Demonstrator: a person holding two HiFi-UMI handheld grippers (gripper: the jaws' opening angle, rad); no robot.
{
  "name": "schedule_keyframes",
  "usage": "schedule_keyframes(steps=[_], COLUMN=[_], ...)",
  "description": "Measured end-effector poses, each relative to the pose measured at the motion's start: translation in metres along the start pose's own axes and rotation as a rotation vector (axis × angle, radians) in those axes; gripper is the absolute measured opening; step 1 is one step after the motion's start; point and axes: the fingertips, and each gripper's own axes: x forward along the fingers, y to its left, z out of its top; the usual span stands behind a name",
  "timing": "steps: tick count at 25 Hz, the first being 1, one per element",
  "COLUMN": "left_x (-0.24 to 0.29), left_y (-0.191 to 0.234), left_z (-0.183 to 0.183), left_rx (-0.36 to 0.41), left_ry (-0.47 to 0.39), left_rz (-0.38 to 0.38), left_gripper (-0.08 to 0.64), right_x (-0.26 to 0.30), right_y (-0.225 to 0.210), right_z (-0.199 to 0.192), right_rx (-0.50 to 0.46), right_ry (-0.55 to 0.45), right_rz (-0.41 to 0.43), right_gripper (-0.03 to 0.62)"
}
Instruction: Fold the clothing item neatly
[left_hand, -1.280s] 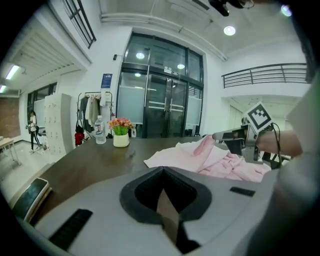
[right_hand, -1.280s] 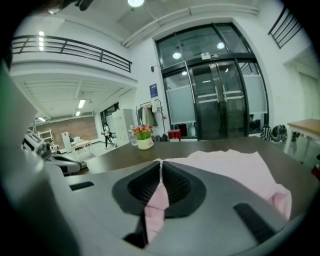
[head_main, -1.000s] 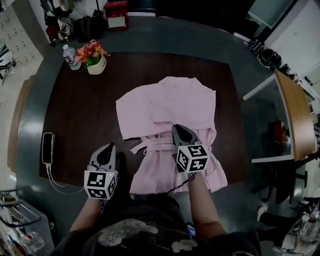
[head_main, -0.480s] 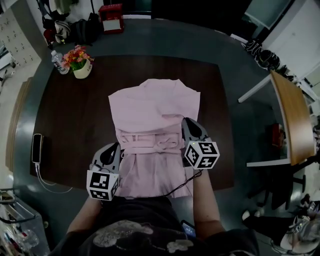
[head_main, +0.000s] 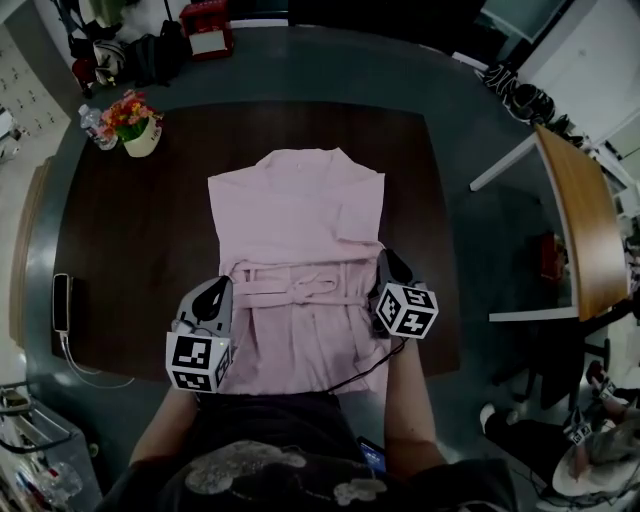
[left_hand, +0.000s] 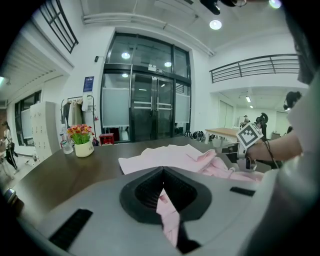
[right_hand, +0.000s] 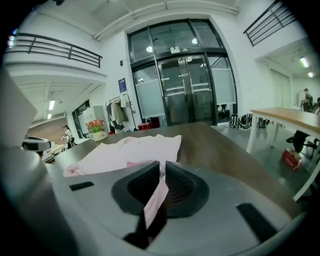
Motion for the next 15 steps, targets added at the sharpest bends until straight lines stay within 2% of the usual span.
schedule_keyframes(steps=[4, 8, 11, 13, 15], left_x=[0.003, 0.002, 0.001, 0.000, 0.000], left_y=[-0.002, 0.001, 0.004, 0.005, 0.007], left_z=[0.001, 0.002, 0.006, 0.008, 0.008], left_rx=[-0.006, -0.023, -0.032, -0.027, -0.023], left_ry=[-0.003, -0.011, -0.022, -0.026, -0.027], left_rz=[-0.005, 0.004, 0.012, 0.011, 0.010], left_gripper=[0.009, 0.009, 0.009, 0.009, 0.009], right_x=[-0.012, -0.030, -0.045, -0.052, -0.047], right_y=[-0.009, -0.010, -0.015, -0.018, -0.009], right_z=[0.012, 0.056, 0.091, 0.101, 0.092], right_rx=[-0.051, -0.164, -0.169, -0.146, -0.144], right_ry=[-0.036, -0.137, -0.225, -0.242, -0.189], right_rz=[-0.060, -0.094, -0.104, -0.078, -0.005], right_gripper=[0.032, 0.037, 0.036, 0.035, 0.035])
